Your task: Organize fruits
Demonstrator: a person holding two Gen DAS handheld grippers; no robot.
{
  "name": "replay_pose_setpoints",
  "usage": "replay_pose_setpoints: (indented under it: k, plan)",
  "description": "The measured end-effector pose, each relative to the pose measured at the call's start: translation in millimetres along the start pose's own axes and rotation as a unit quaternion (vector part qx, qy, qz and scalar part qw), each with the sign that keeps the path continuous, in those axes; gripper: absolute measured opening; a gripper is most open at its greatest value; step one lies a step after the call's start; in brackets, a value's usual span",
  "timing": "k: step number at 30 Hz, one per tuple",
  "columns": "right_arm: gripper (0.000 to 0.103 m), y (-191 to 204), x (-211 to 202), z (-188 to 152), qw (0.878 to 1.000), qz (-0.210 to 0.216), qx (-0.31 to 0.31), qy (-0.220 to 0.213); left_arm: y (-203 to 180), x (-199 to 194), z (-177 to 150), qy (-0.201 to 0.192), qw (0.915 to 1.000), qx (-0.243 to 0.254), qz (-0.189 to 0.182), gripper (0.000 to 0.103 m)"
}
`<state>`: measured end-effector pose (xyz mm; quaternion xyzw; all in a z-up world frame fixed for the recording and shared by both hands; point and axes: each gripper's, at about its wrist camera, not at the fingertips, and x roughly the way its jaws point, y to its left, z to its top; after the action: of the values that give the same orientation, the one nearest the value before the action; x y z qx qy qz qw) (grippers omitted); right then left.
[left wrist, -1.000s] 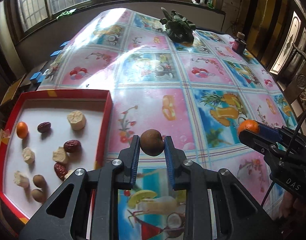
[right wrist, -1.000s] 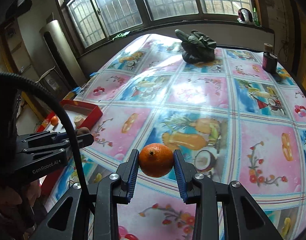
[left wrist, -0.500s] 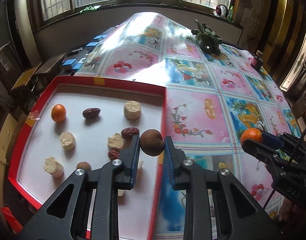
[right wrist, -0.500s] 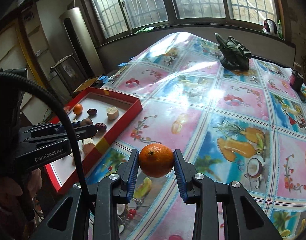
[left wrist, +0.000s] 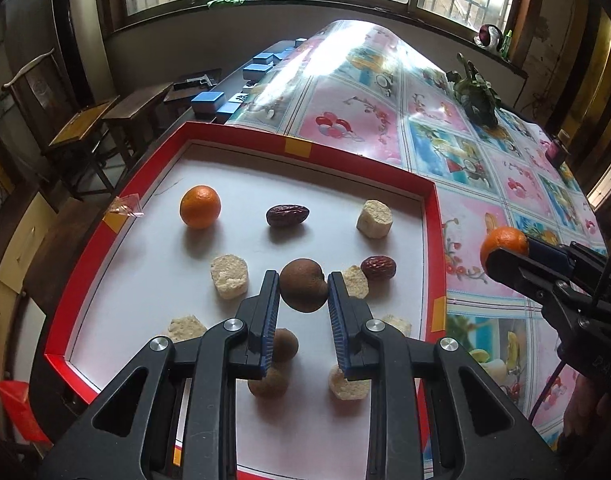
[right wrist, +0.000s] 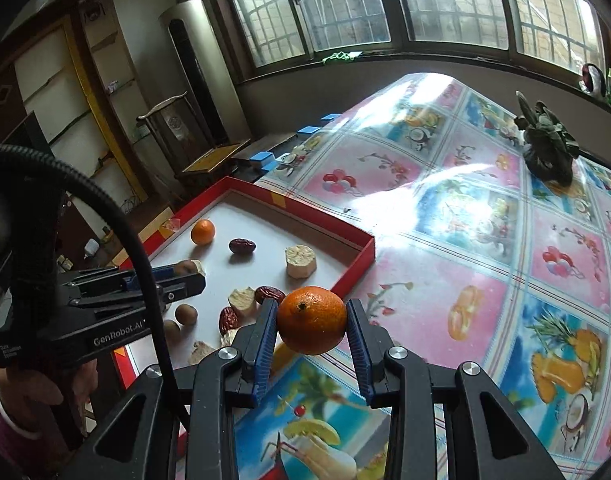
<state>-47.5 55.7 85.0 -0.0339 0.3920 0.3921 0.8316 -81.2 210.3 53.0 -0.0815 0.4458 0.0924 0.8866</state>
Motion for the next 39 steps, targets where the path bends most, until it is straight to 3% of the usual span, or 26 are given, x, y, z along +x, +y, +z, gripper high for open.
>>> replay_pose_setpoints:
  k: [10, 20, 24, 25, 30, 39]
  plan:
    - [0.033, 25.7, 64.9, 29.3, 0.999, 0.035, -0.030, 0.029, 5.3, 13.7, -0.8, 0.003, 0.9996, 0.010, 0.026, 0.023]
    - [0.033, 29.7, 107.2, 36.6, 0.997, 0.039, -0.041, 0.049, 10.9, 20.3, 1.4, 0.009, 0.9987, 0.011, 0.050, 0.025]
    - [0.034, 29.2, 110.7, 39.6, 0.998, 0.039, -0.041, 0.038, 10.2, 21.7, 1.1, 0.008, 0.9988, 0.008, 0.048, 0.058]
    - [0.034, 29.7, 111.4, 40.3, 0.998, 0.040, -0.042, 0.034, 10.4, 21.0, 1.0, 0.005, 0.9989, 0.008, 0.046, 0.060]
    - [0.034, 36.9, 111.5, 39.6, 0.997, 0.039, -0.056, 0.034, 9.6, 17.2, -0.9, 0.003, 0.9985, 0.014, 0.053, 0.060]
    - [0.038, 28.8, 102.6, 34.5, 0.997, 0.056, -0.025, 0.047, 8.5, 11.8, -5.6, 0.002, 0.9983, 0.015, 0.057, 0.060]
